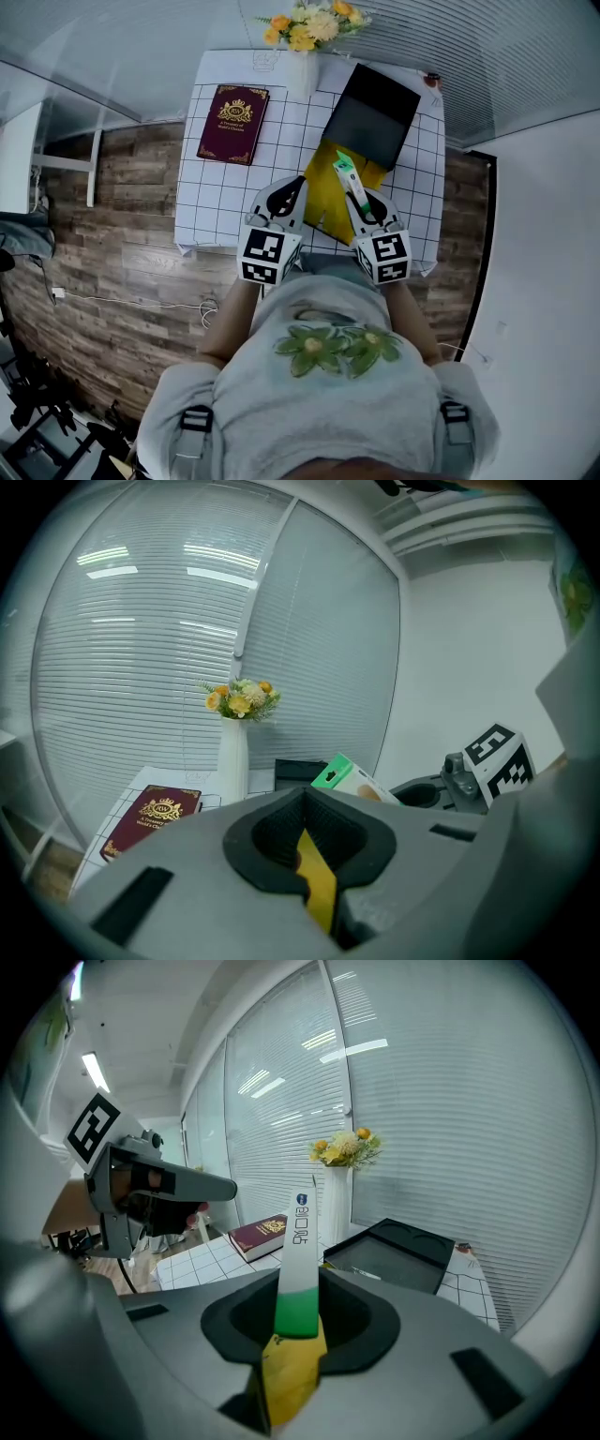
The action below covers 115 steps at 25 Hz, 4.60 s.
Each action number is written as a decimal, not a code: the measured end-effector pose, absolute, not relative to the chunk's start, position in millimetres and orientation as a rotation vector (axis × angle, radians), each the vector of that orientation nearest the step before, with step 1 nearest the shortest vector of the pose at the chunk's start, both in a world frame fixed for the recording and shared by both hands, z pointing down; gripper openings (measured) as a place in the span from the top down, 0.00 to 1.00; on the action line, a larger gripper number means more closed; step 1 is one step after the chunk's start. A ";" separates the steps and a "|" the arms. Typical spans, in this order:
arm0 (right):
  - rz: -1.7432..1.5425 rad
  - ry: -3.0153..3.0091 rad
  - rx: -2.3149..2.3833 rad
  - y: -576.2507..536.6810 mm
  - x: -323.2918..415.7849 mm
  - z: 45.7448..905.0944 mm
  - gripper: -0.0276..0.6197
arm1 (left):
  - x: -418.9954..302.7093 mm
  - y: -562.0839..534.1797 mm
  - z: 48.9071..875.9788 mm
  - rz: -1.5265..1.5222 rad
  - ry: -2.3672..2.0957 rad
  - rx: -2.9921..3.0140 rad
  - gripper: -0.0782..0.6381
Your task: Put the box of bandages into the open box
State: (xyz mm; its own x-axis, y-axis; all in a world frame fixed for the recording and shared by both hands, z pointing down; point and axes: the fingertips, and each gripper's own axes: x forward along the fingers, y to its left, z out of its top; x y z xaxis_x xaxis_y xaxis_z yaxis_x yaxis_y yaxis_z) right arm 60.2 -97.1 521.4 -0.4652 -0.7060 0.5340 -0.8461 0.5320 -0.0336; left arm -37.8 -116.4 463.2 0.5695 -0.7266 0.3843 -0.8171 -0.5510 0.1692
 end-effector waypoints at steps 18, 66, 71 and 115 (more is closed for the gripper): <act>0.448 -2.249 1.196 -104.9 57.5 554.7 0.83 | -42.2 -129.9 476.5 0.407 -1.243 2.445 0.88; 0.542 -2.084 1.047 -122.1 54.5 616.3 0.82 | -50.2 -162.4 496.1 0.416 -1.243 2.402 0.88; 0.556 -2.066 1.033 -123.3 53.8 620.7 0.82 | -50.7 -163.3 499.4 0.422 -1.240 2.396 0.88; 0.621 -1.982 0.952 -127.8 45.3 651.2 0.82 | -51.6 -168.7 519.9 0.510 -1.189 2.382 0.88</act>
State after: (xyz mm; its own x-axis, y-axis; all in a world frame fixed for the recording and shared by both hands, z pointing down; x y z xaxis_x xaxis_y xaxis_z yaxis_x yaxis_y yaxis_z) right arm 45.3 -127.8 651.2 -0.3673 -0.3929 0.8431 -0.8038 0.5902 -0.0751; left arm -51.6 -168.7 519.9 0.5654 -0.6568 0.4989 -0.8142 -0.5414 0.2100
